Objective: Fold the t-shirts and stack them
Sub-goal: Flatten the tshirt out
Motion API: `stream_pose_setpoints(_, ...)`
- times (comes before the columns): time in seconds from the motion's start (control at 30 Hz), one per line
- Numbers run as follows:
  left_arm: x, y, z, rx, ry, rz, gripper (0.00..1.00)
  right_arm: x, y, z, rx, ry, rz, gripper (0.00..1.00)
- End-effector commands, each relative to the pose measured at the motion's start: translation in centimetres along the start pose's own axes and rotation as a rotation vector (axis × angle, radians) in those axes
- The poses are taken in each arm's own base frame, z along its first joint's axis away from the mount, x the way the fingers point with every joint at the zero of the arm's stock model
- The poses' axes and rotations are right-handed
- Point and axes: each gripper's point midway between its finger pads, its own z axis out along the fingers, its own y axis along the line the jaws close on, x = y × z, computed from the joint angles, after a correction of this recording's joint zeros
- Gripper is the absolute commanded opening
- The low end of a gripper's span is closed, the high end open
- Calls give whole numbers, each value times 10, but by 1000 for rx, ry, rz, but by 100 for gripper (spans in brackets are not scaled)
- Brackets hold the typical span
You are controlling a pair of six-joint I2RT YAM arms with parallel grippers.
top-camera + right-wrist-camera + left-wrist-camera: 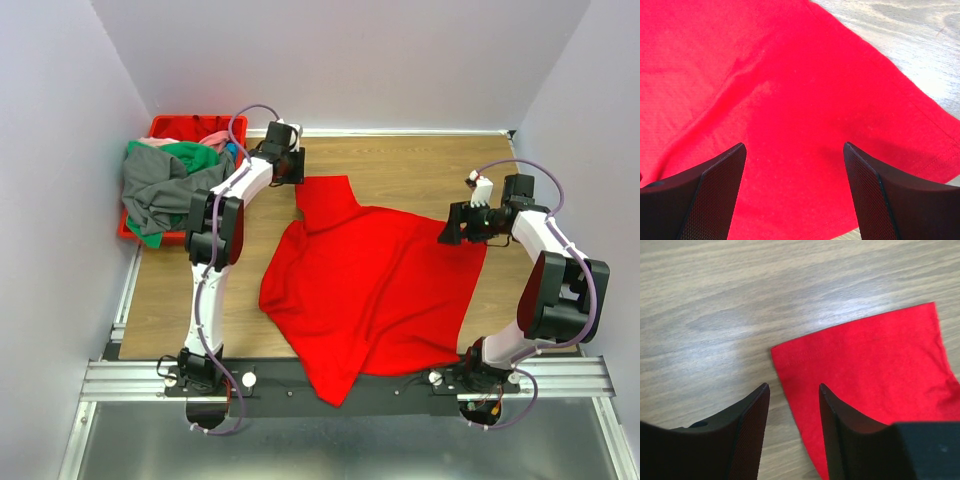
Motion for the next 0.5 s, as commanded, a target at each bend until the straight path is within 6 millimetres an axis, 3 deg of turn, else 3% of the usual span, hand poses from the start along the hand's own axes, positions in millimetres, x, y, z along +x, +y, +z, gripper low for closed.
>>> stream_pose_setpoints(0.0,8,14,8,-58,40,-1,50,0,4,-1,-22,-16,4,85)
stream_pose_setpoints(0.33,17,21,27,-88,94,-2,46,0,4,-1,-22,-16,4,85)
stream_pose_setpoints(0.47,12,19,29,-80,90,-5,45,0,4,0,-21,-15,5,85)
